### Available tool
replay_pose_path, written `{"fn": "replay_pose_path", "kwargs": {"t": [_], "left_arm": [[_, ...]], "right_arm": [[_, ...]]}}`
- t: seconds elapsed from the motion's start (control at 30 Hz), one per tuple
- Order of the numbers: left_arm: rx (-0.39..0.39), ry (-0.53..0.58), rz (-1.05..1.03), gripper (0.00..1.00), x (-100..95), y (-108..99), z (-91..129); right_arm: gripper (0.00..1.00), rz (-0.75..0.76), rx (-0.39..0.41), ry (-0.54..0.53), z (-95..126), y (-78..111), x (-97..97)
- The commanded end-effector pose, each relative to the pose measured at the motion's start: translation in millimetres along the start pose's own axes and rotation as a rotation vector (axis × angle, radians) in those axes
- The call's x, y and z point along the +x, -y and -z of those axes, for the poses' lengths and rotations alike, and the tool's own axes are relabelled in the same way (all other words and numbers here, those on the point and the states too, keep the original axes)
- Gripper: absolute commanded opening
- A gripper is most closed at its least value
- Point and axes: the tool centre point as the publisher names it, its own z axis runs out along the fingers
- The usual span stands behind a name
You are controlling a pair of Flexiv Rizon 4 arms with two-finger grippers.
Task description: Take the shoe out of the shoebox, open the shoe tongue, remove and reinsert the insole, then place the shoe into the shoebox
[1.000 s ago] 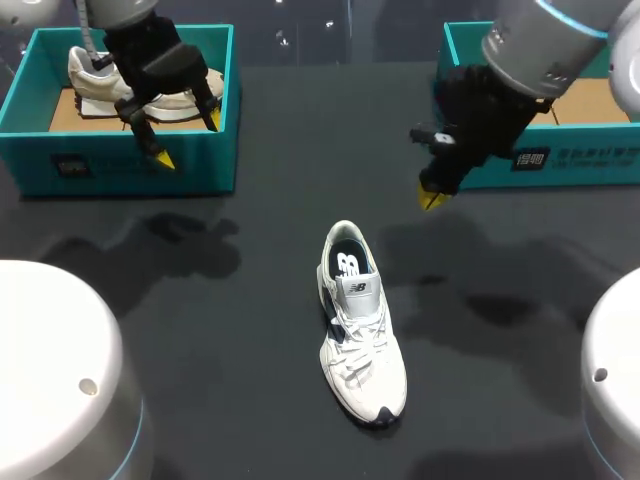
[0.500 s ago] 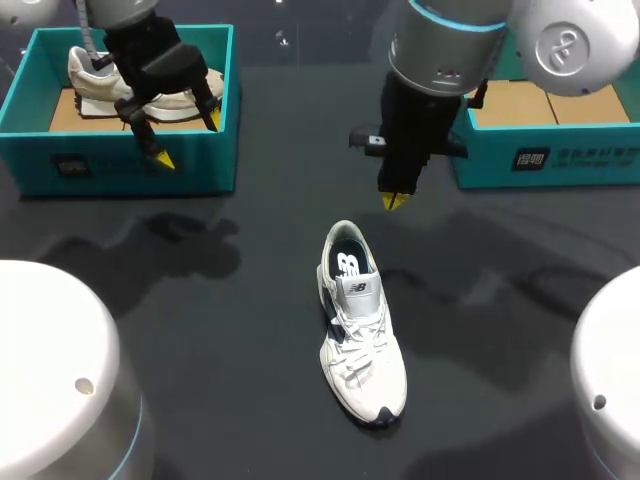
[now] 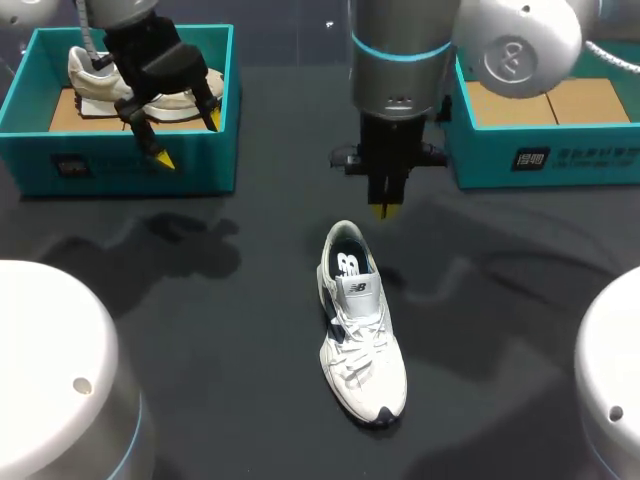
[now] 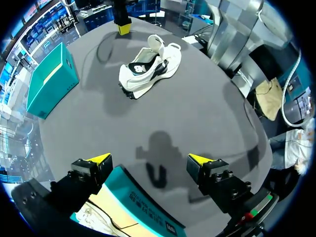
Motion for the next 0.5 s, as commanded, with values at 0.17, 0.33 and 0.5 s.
{"fn": "replay_pose_path", "kwargs": {"t": [0.17,0.33,0.5], "left_arm": [[-0.002,-0.002,0.000,1.00,-0.5,0.0,0.3],[-0.002,-0.002,0.000,1.00,-0.5,0.0,0.3],[-0.002,-0.002,0.000,1.00,-0.5,0.0,0.3]], "right_arm": [[0.00,0.007,-0.081,0.228,-23.8,-4.5,19.7],[0.00,0.007,-0.081,0.228,-23.8,-4.5,19.7],[0.00,0.007,-0.081,0.228,-23.8,-4.5,19.7]]}}
